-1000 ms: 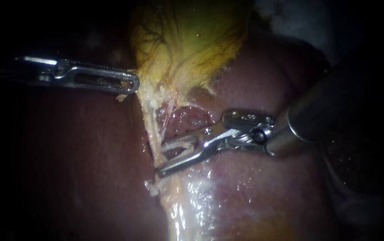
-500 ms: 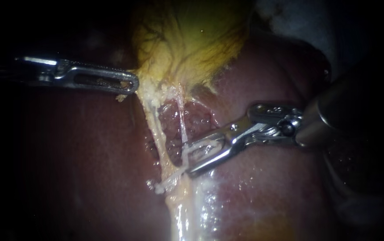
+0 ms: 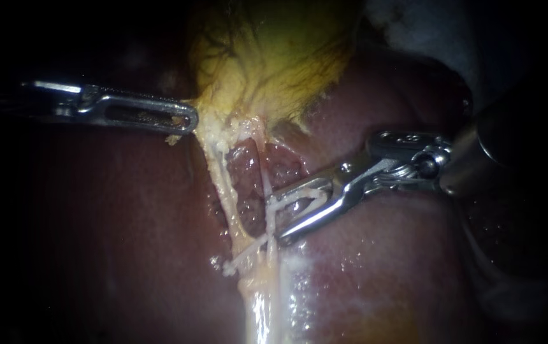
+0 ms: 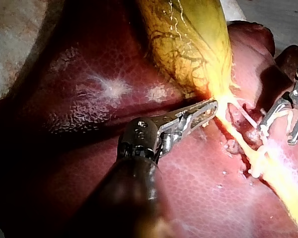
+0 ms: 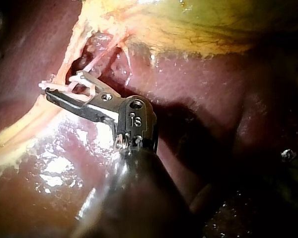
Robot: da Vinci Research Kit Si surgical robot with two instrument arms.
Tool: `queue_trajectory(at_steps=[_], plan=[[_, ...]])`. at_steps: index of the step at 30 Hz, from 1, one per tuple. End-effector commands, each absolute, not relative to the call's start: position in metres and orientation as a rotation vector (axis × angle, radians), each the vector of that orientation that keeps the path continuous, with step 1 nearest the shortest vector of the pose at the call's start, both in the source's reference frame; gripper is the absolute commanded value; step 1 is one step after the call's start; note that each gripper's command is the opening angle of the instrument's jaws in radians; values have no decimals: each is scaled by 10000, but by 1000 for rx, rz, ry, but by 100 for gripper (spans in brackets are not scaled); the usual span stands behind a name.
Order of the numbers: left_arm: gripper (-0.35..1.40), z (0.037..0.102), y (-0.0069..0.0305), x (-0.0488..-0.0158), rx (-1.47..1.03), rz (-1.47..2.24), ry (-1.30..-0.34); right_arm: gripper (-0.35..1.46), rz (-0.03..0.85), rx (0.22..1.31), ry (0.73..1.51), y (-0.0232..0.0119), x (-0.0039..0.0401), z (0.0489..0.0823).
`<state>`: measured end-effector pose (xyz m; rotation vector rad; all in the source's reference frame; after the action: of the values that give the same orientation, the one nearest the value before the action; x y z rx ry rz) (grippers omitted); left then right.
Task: Clipping second clip left tube
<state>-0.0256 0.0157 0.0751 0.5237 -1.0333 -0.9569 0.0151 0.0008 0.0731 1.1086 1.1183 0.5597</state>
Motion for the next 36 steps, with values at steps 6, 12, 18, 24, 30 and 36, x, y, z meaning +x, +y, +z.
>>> queue_trajectory(at_steps=[6,12,18,24,30,36], plan=[[-35,751,157,-256,524,-957,-1033,49,568,1114,1142,6,161,736],[-35,750,157,-256,524,-957,-1033,49,569,1124,1150,8,156,731],[-35,750,157,-255,524,-957,-1033,49,583,1132,1149,29,135,713],[-35,750,157,-255,524,-957,-1033,49,589,1130,1153,39,121,704],[-35,750,157,-255,524,-957,-1033,49,590,1129,1153,38,124,704],[-35,750,157,-256,524,-957,-1033,49,591,1122,1154,31,138,707]])
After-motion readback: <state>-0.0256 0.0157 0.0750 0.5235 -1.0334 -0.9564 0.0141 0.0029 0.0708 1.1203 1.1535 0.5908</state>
